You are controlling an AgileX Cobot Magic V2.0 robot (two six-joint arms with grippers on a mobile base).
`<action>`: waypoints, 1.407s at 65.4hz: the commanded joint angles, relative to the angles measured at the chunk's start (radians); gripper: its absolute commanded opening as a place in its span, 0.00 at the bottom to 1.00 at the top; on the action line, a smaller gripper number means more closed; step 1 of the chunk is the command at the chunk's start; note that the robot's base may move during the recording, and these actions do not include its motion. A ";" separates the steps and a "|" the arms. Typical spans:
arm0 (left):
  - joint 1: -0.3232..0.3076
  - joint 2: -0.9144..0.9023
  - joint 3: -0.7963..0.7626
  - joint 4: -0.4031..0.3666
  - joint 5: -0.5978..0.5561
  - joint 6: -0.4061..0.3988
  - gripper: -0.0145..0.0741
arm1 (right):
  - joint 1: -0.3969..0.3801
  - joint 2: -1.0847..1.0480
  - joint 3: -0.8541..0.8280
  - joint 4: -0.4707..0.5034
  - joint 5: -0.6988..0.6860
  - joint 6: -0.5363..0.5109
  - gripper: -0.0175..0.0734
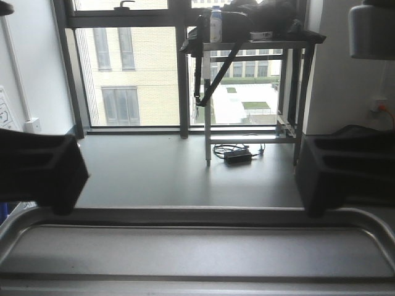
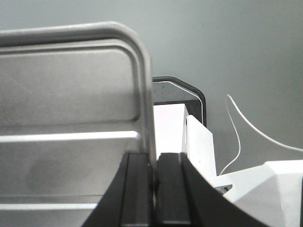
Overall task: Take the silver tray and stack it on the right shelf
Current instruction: 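Hold the tray in both grippers while the base turns and drives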
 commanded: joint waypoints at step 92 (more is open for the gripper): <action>0.000 -0.023 -0.012 0.075 0.297 0.001 0.05 | -0.008 -0.021 -0.014 -0.077 0.238 0.003 0.27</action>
